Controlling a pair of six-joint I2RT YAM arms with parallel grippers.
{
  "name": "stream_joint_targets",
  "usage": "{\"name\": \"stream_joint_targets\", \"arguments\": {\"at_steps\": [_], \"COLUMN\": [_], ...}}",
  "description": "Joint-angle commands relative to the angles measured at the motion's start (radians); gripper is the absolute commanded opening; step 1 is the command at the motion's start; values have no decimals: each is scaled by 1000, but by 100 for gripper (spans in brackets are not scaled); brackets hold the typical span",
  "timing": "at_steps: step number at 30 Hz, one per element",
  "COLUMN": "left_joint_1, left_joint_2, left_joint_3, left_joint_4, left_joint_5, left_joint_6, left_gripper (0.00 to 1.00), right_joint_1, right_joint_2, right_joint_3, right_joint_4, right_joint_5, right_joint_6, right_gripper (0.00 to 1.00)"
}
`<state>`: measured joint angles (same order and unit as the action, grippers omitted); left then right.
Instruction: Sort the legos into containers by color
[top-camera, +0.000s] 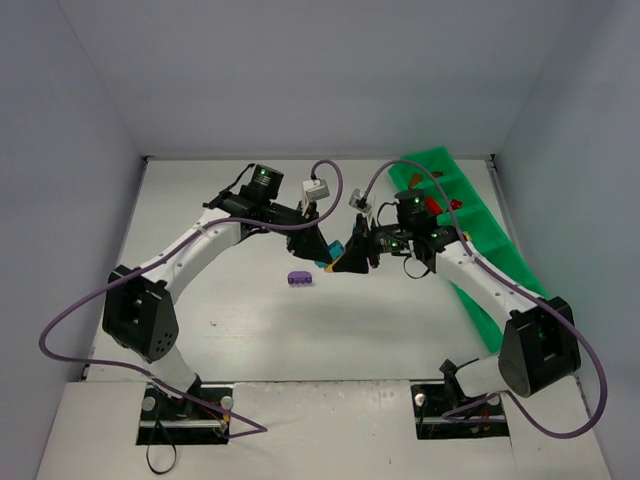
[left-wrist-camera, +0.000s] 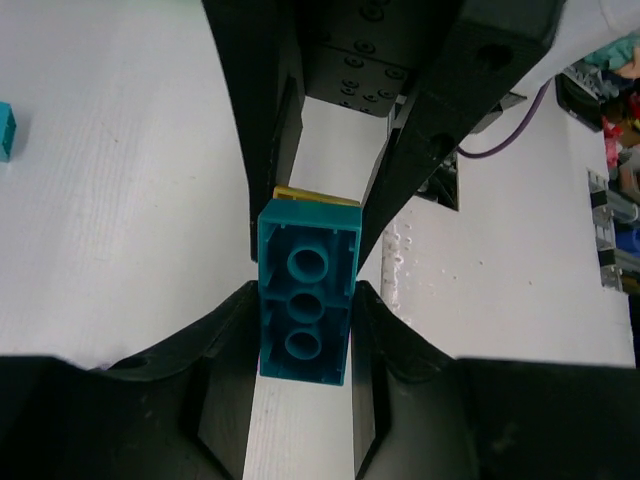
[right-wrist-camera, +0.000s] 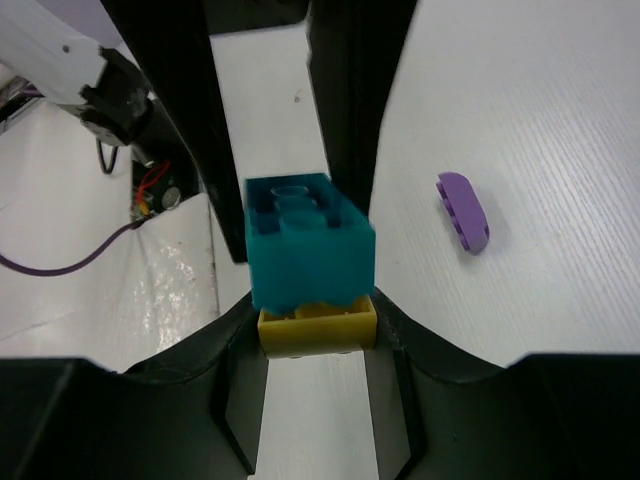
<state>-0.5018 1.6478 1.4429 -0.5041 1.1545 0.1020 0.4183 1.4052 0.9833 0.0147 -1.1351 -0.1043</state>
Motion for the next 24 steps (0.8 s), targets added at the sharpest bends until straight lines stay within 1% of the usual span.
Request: {"name": "stream_joint_targets", "arguments": {"at_steps": [1,6,9,11,12,13,14,15,16,17,20,22,23,24], "left_joint_1": [69,85,88,86,86,88,88,88,88,86,82,75,72,69], "left_joint_2": [-51,-42,-46,-55,-60,-78,-79,-85,-98,-108,-149,-167,-172,-183], "left_joint_3": [96,122,119,103,94,70,59,48,34,2,-67,-88,-105,-113], "left_joint_4": [107,99,98,102,119,136,136,147,163,174,231,234,231,225], "left_joint_5": [71,96,82,57,31,-74,-75,-122,-194,-223,-326,-373,-409,-429], "left_joint_6": [-30,-33,-31,-41,-51,-76,-85,-90,-141,-156,-200,-208,-205,-205], "left_gripper": [0,0,0,0,0,0,0,0,0,0,0,0,0,0], "right_joint_1": [-1,-6,-16,-24,-27,-47,-47,-56,-85,-102,-186,-220,-243,-253], "right_joint_2": [-40,-46,-54,-75,-84,-106,-115,-124,-130,-140,-143,-127,-121,-109], "right_joint_3": [-61,-90,-89,-71,-40,-9,-9,15,23,29,34,44,48,51], "right_joint_4": [-62,-64,-61,-58,-61,-61,-61,-62,-65,-76,-91,-107,-114,-116], "right_joint_5": [86,103,130,225,295,462,551,654,758,937,1170,1259,1329,1356], "right_joint_6": [-25,-26,-9,32,58,99,100,168,198,251,319,363,371,380], "right_gripper": [0,0,0,0,0,0,0,0,0,0,0,0,0,0]}}
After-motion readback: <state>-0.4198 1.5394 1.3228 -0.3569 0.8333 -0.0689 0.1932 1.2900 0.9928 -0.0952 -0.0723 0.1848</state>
